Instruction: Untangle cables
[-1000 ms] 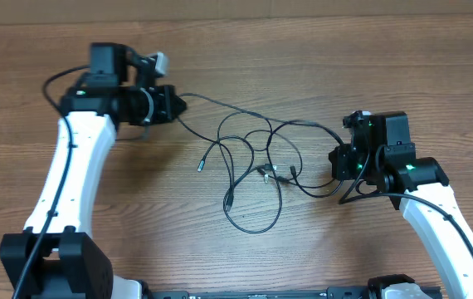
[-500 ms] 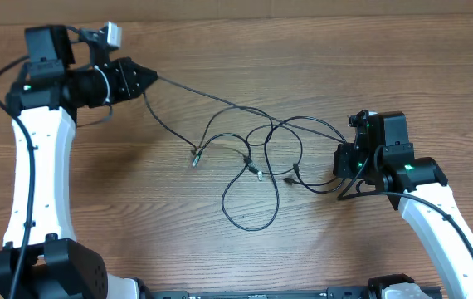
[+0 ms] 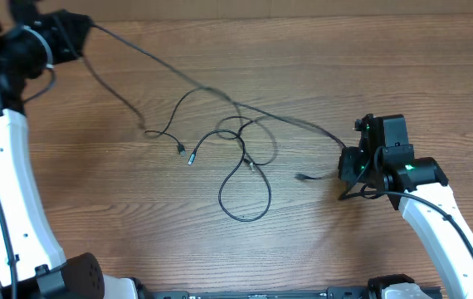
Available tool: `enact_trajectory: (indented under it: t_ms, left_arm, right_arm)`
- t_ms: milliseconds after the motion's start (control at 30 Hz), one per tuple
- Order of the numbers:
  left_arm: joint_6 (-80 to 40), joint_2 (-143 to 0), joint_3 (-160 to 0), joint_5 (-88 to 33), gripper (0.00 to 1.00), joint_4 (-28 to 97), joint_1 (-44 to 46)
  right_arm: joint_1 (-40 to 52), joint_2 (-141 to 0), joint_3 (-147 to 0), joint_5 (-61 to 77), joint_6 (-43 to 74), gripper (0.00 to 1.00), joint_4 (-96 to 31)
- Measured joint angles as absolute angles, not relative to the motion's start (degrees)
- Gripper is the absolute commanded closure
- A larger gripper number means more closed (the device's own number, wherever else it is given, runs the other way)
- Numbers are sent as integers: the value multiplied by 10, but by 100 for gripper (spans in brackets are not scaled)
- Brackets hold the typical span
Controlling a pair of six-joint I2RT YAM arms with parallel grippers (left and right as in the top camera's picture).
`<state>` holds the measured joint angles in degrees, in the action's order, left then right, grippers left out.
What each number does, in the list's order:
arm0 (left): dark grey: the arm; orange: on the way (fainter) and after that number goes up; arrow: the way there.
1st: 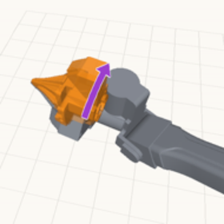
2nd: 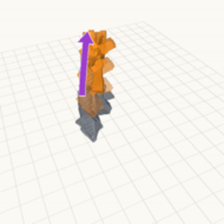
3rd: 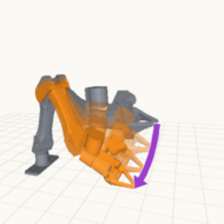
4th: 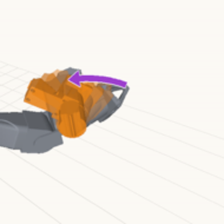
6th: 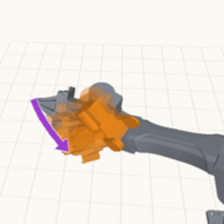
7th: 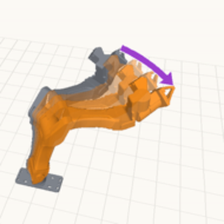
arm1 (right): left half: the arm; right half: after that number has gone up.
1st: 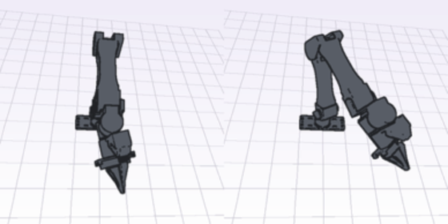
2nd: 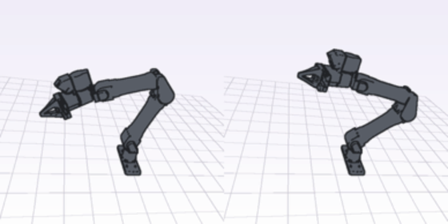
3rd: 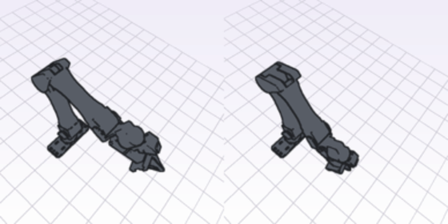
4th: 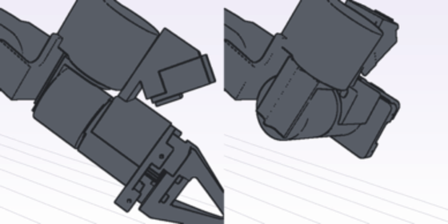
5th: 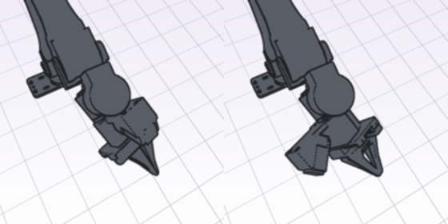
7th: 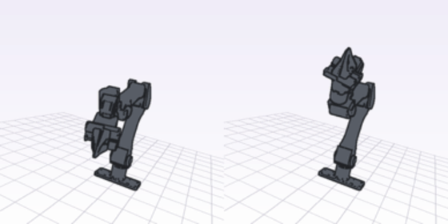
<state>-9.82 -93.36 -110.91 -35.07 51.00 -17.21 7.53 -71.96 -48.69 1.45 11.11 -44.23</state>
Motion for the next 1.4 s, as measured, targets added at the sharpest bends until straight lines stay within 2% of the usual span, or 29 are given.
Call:
enact_trajectory:
  t_ms: [333,700,1200,1333,1367,1400]
  left_arm:
    - [-161,-932,-1167,-225,96,548,-199]
    - [-153,-932,-1167,-223,96,607,-168]
    - [-84,-932,-1167,-200,96,671,-142]
    - [-84,-932,-1167,-103,96,703,-136]
    - [-97,-932,-1167,-57,96,714,-135]
    - [-134,-932,-1167,42,96,736,-135]
  right_arm:
    - [72,-720,-485,-33,135,82,-452]
    - [72,-720,-485,-34,137,77,-450]
    - [72,-720,-484,-35,137,77,-451]
    - [72,-720,-484,-35,137,77,-451]
    - [72,-720,-484,-35,137,77,-451]
    - [72,-720,-484,-34,137,77,-451]
